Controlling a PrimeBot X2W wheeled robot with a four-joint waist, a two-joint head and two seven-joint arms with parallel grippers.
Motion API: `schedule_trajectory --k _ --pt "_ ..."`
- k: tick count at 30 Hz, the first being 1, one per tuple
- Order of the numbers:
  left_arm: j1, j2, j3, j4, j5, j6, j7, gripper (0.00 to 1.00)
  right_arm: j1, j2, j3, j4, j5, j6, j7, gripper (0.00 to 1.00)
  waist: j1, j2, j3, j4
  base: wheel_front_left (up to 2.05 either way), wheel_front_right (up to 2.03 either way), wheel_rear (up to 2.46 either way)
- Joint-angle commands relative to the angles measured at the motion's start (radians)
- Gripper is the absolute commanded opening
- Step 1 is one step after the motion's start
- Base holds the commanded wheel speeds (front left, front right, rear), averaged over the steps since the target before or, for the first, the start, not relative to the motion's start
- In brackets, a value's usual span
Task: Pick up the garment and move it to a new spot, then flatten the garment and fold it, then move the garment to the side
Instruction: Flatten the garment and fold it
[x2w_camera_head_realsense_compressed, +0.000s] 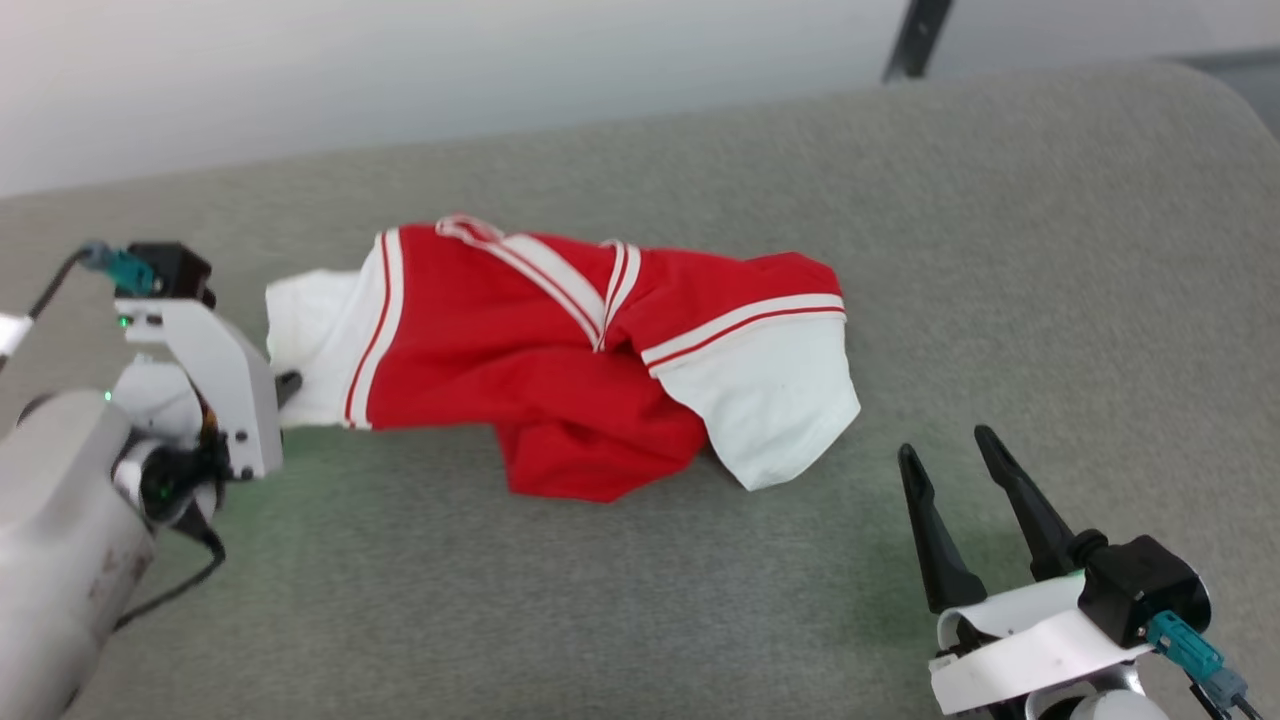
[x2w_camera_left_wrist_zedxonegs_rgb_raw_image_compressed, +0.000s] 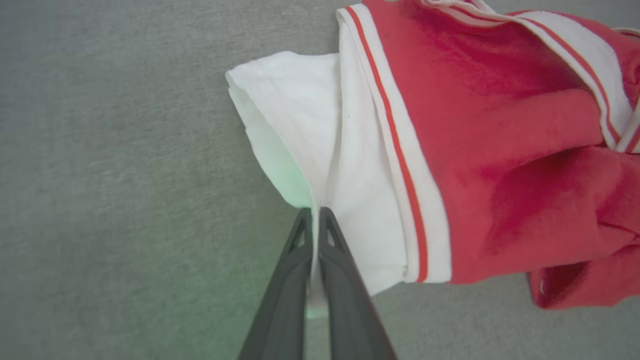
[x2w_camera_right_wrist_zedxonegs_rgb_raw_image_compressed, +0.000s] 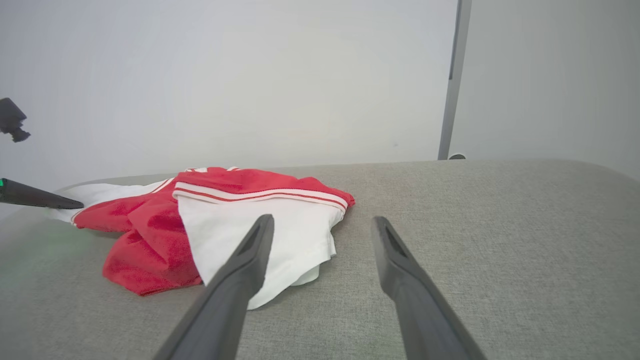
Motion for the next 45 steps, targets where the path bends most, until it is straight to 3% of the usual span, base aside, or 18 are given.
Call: schedule_trajectory --k 1,14,15,16,17,18,28,41,45 --pt "0.039 0.018 -0.001 -0.023 -0.003 0.021 -0.001 0.0 0.02 -0.007 -0.002 0.002 -0.007 -0.001 -0.005 1.0 0.0 -0.0001 -0.07 0.067 0.0 0.0 0.0" --pt "0.139 0.046 0.004 -0.122 -0.029 0.099 -0.015 0.01 0.029 -0.021 -0.007 0.004 -0.006 -0.001 -0.005 1.0 0.0 -0.0001 -0.072 0.029 0.0 0.0 0.0" --pt "0.144 0.048 0.004 -0.126 -0.03 0.103 -0.016 0.15 0.03 -0.023 -0.008 0.004 -0.005 -0.001 -0.003 1.0 0.0 -0.0001 -0.073 0.025 0.0 0.0 0.0" --pt "0.148 0.049 0.005 -0.129 -0.031 0.106 -0.019 0.41 0.03 -0.025 -0.008 0.005 -0.005 -0.001 -0.001 1.0 0.0 -0.0001 -0.073 0.022 0.0 0.0 0.0" --pt "0.151 0.05 0.005 -0.134 -0.029 0.108 -0.025 0.96 0.031 -0.027 -0.008 0.006 -0.005 -0.001 0.001 1.0 0.0 -0.0001 -0.074 0.021 0.0 0.0 0.0" --pt "0.153 0.051 0.003 -0.138 -0.023 0.112 -0.029 1.0 0.033 -0.028 -0.009 0.006 -0.004 -0.001 0.003 1.0 0.0 -0.0001 -0.076 0.02 0.0 0.0 0.0" --pt "0.213 0.056 0.016 -0.187 -0.007 0.115 -0.145 1.0 0.049 -0.055 0.003 0.01 -0.006 -0.001 0.043 1.0 0.0 -0.0001 -0.121 0.045 0.0 0.0 0.0" --pt "0.45 0.022 0.085 -0.355 -0.015 0.189 -0.519 1.0 0.125 -0.079 -0.021 -0.017 0.0 -0.001 0.079 1.0 0.0 -0.0001 -0.199 0.077 0.0 0.0 0.0" --pt "0.537 0.008 0.11 -0.421 -0.005 0.23 -0.611 1.0 0.142 -0.089 -0.028 -0.03 -0.006 -0.001 0.096 1.0 0.0 -0.0001 -0.212 0.096 0.0 0.0 0.0"
